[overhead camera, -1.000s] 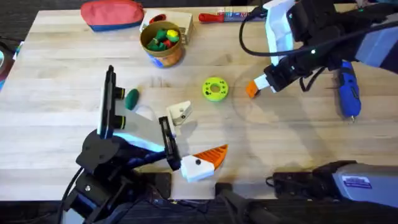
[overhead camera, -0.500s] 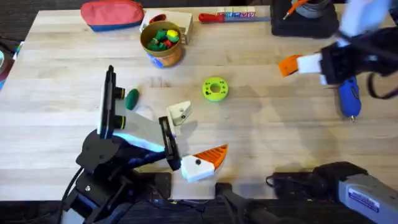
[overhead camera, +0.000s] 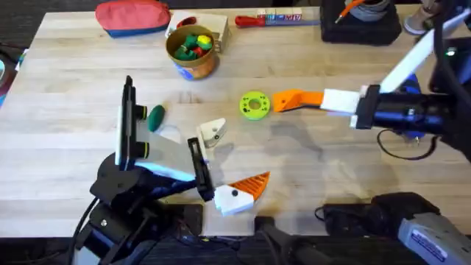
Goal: Pick up the gripper from the table and insert it into the empty holder that is missing its gripper. Then pick up a screw, insert it into the mounting hole, and use the screwdriver to tighten it. Finally, clean up the table by picking up the vegetable and placing it into the bucket.
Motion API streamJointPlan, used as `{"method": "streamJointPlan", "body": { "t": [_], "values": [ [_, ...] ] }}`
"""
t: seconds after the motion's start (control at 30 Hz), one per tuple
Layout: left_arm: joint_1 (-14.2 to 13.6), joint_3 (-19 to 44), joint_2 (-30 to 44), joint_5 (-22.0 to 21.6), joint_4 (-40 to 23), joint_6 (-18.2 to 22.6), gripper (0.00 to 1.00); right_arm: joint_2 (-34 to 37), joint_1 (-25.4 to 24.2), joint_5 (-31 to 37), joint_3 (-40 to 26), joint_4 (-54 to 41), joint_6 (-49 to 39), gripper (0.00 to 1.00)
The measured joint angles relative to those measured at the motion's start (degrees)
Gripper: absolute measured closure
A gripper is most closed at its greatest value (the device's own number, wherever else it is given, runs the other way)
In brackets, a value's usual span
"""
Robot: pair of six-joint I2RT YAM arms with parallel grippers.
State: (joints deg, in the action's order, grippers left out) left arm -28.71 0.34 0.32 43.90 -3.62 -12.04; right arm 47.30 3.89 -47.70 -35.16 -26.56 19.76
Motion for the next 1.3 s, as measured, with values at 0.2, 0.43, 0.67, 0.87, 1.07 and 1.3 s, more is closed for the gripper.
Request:
{"method": "streamJointPlan", "body": {
  "t": [0.2,0.43,0.67,0.87,1.07,1.3],
  "values": [
    [0.00,0.00,0.00,0.02,-0.01,1.45,0.012,5.67,7.79,-9.29,0.93,5.33,9.96,0.998],
    [0.00,0.00,0.00,0.00,0.00,1.82,0.012,15.79,15.87,-15.96,0.95,13.31,15.79,0.998],
    [0.00,0.00,0.00,0.00,0.00,2.03,0.012,23.41,17.61,-19.35,0.97,21.18,21.78,0.998],
    [0.09,0.00,0.00,-0.11,0.00,2.23,0.013,24.33,17.63,-21.23,0.99,26.84,25.81,0.998],
    [0.11,0.00,0.00,-0.17,0.00,2.58,0.012,24.33,17.66,-19.32,1.01,27.87,29.88,0.998],
    [0.11,0.00,0.00,-0.26,0.00,2.56,0.013,24.33,17.87,-15.39,1.01,29.71,33.84,0.998]
  ]
}}
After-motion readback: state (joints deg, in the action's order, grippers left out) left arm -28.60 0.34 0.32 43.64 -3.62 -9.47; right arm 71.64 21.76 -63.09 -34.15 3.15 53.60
